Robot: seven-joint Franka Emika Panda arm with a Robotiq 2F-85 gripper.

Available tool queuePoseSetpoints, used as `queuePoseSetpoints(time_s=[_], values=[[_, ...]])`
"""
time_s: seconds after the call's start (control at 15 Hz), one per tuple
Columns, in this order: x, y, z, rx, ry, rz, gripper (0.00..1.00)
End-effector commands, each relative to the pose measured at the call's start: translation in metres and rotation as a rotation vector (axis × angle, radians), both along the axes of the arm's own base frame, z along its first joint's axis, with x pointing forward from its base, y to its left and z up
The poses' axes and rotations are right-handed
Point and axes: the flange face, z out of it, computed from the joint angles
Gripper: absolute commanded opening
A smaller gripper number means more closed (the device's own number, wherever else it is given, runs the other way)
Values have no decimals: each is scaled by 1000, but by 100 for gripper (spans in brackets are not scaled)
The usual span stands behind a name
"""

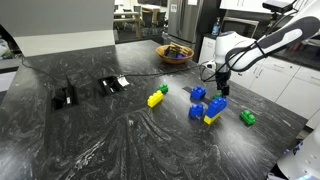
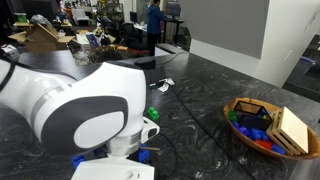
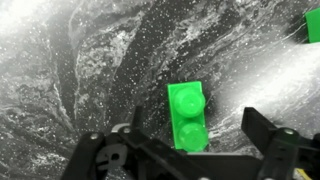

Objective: Take the green legos between the blue legos and move it closer to the yellow legos

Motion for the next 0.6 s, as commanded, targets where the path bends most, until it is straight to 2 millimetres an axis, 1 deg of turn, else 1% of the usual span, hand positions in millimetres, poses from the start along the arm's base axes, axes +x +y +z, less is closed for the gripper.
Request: queuePoseSetpoints(time_s=[0.0, 0.07, 0.13, 0.2, 0.4, 0.47, 0.53], values=[[4, -3, 0, -47, -17, -29, 97], [5, -2, -1, -48, -19, -33, 83], [5, -1, -2, -43, -20, -33, 73], [6, 1, -3, -34, -22, -30, 68], [8, 4, -9, -20, -19, -26, 45], [8, 5, -11, -20, -16, -24, 40], [8, 5, -12, -17, -13, -23, 31]])
